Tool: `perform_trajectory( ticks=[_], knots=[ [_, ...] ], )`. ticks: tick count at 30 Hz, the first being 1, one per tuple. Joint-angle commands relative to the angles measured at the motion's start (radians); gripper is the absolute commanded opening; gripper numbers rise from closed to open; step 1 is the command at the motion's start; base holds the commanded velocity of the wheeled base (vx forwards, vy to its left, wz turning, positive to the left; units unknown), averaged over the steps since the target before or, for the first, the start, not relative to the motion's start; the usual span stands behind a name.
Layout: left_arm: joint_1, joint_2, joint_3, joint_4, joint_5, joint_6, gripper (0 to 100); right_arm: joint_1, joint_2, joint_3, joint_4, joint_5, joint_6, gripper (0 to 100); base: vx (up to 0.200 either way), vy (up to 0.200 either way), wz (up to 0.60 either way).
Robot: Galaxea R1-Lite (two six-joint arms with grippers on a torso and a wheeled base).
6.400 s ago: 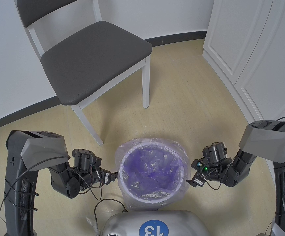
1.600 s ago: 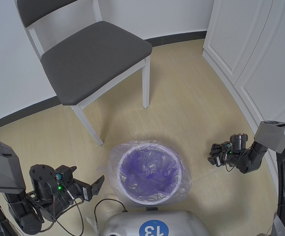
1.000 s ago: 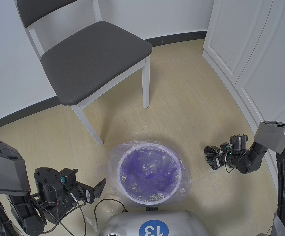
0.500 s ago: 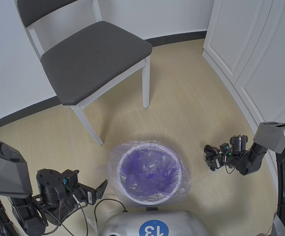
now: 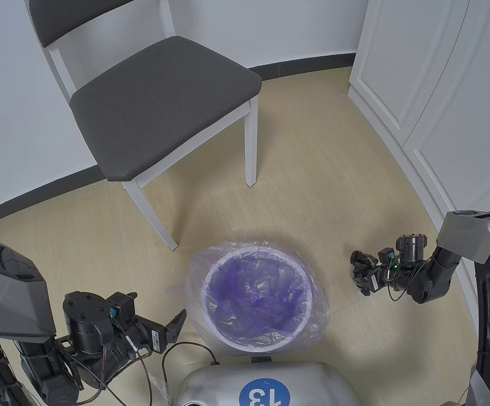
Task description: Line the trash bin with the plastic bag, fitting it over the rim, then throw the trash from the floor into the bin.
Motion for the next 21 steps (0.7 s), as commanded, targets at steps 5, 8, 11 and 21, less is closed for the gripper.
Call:
perform_trajectory(
  ticks=[5,8,11,21],
  knots=[
    [0.008,-0.101,0.018,-0.018,0.019,0.043,100,0.065,-0.334,0.250,-0.329,-0.012,0.008,0,0.000,0.000,0.00],
    [0.011,-0.122,0.018,-0.018,0.021,0.058,100,0.139,-0.473,0.340,-0.387,-0.057,0.043,0,0.000,0.000,0.00],
    [0.029,-0.130,0.018,-0.018,0.038,0.086,100,0.267,-0.564,0.397,-0.436,-0.167,0.114,0,0.000,0.000,0.00],
    [-0.005,-0.294,0.018,-0.012,0.068,0.178,100,0.470,-0.716,0.279,-0.140,-0.313,0.078,0,0.000,0.000,0.00]
  ],
)
